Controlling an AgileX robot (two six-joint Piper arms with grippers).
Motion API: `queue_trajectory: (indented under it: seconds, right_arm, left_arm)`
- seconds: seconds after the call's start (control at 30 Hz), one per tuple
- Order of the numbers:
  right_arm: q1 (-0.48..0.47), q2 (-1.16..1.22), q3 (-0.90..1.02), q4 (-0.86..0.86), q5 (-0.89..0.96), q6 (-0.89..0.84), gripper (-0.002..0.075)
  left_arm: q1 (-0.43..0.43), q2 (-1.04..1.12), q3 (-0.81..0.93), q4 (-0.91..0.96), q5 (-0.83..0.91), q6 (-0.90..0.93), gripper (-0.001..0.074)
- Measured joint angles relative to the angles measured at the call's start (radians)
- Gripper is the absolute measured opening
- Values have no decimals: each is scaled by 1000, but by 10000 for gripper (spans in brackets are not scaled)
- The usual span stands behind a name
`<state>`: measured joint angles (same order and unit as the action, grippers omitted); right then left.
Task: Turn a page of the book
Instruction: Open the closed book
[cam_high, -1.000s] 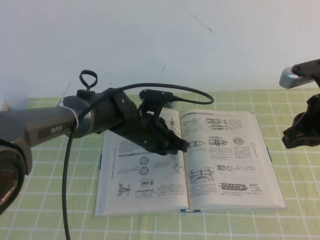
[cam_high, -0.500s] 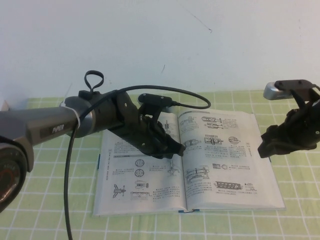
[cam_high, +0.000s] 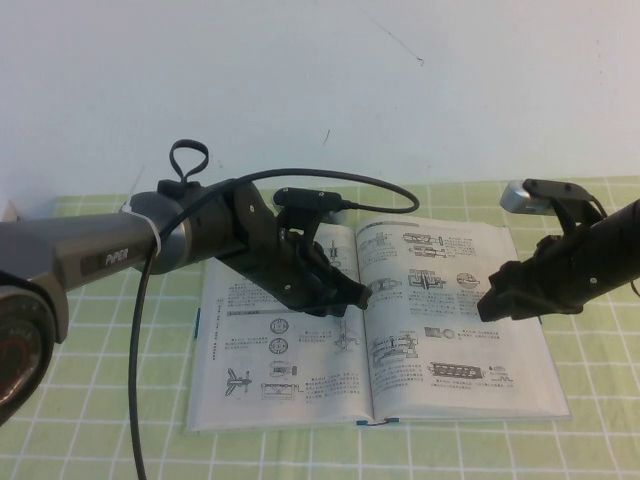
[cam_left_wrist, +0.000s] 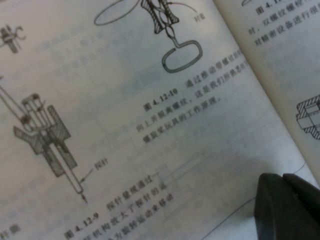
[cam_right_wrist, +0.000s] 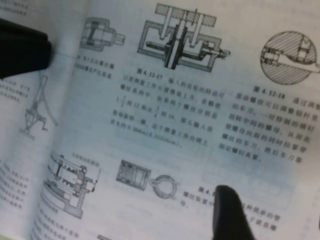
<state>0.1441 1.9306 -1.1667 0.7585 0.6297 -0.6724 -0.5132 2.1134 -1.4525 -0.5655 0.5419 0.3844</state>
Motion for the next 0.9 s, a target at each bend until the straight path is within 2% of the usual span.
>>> queue_trajectory:
  seconds: [0.9]
  right_arm:
    - [0, 11, -2, -75, -55, 110, 351]
  left_arm:
    - [1, 2, -1, -2, 3, -19, -4]
